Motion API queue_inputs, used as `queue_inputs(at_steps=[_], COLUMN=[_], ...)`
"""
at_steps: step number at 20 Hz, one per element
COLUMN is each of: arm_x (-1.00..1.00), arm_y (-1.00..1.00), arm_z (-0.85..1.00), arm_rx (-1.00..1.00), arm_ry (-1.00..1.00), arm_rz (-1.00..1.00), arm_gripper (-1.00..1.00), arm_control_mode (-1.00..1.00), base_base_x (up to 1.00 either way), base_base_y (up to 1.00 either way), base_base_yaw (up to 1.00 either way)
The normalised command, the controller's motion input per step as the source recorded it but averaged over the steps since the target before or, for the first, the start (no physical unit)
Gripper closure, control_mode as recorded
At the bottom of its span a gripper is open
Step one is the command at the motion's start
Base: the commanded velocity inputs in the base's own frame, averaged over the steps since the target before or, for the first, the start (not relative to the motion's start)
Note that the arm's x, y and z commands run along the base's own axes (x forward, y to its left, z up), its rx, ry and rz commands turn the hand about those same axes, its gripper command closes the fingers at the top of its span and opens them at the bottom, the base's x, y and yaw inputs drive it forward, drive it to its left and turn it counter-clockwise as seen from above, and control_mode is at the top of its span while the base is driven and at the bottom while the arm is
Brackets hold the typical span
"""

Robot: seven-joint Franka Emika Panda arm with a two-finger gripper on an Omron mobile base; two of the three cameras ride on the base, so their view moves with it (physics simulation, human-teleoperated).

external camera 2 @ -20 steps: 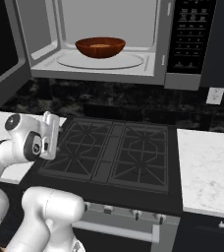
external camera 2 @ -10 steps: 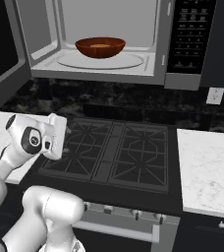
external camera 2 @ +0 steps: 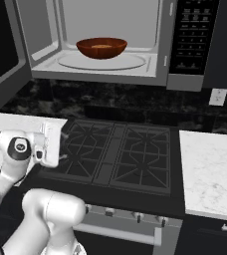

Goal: Open the microwave, place the bowl with waffle inside the microwave, then close the microwave door and turn it on.

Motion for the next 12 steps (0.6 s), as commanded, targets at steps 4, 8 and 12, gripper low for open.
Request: queue_inputs(at_steps=[4,8,12], arm_x=[-0.36,-0.74,-0.66], arm_y=[0.32,0.87,1.0], arm_z=[0.02,0.12,0.17], arm_rx=[-0.18,-0.12,-0.16], arm_ry=[-0.11,-0.15,-0.11], arm_rz=[-0.05,0.0,0.0], arm_gripper=[-1.0,-1.0,-1.0], arm_control_mode=[-1.0,-1.0,-1.0], base_base_x=[0.0,0.0,0.0], base_base_y=[0.0,0.0,0.0], base_base_yaw=[0.0,0.0,0.0])
